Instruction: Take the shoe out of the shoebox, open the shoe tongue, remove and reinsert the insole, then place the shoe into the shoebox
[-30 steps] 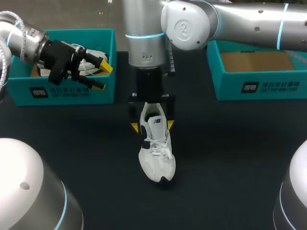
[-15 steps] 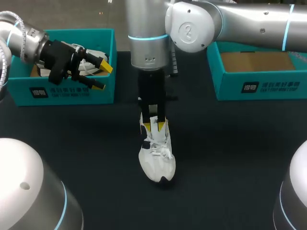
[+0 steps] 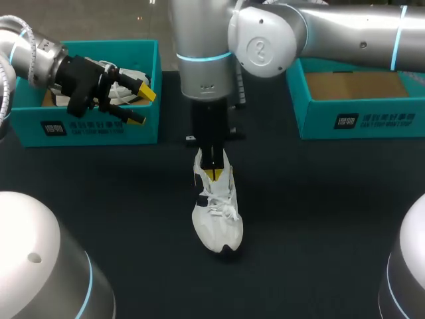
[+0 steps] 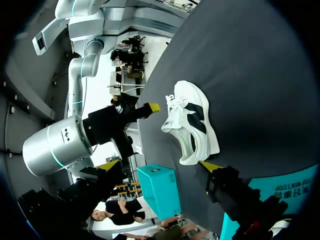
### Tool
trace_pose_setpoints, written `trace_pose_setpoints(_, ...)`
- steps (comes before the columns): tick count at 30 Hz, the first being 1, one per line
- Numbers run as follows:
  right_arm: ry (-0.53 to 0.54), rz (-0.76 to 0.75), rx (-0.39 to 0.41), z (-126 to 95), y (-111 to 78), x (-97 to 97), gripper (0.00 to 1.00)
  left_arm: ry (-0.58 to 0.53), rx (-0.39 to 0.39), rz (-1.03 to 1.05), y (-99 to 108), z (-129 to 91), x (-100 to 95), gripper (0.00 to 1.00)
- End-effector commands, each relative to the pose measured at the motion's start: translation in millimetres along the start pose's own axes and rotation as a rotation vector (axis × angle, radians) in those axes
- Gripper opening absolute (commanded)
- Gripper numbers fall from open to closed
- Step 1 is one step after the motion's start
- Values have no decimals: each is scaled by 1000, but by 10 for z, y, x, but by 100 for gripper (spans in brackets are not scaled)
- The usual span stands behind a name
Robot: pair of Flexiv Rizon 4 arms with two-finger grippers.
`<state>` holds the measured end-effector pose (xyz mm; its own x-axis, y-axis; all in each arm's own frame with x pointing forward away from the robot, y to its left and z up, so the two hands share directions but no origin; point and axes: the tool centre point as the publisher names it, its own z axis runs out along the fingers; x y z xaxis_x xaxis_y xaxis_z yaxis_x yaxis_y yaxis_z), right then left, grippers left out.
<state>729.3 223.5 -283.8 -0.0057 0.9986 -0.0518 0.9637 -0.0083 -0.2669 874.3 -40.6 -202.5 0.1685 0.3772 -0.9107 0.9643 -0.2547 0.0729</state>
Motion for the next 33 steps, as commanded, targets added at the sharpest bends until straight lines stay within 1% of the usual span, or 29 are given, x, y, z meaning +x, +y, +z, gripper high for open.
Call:
trace_pose_setpoints(1, -24, 14, -66, 21, -7, 8, 0, 2, 1, 1, -1, -2, -1, 100)
trace_pose_setpoints(6, -67, 36, -139, 38, 107, -42, 0, 2, 1, 1, -1, -2, -1, 100)
trace_pose_setpoints(8, -72, 46, -176, 37, 162, -69, 0, 2, 1, 1, -1, -2, -1, 100)
trace_pose_setpoints(10, -86, 48, -203, 44, 216, -67, 0, 2, 1, 1, -1, -2, -1, 100)
trace_pose_setpoints(12, -78, 51, -221, 68, 277, -70, 0, 2, 1, 1, -1, -2, -1, 100)
trace_pose_setpoints(16, -66, 67, -237, 105, 386, -103, 0, 2, 1, 1, -1, -2, -1, 100)
trace_pose_setpoints(19, -52, 71, -246, 132, 434, -126, 0, 2, 1, 1, -1, -2, -1, 100)
trace_pose_setpoints(25, -47, 42, -265, 302, 532, -119, 0, 2, 1, 1, -1, -2, -1, 100)
trace_pose_setpoints(30, -42, 36, -261, 375, 557, -104, 0, 2, 1, 1, -1, -2, -1, 100)
trace_pose_setpoints(33, -12, 34, -260, 413, 553, -114, 0, 2, 1, 1, -1, -2, -1, 100)
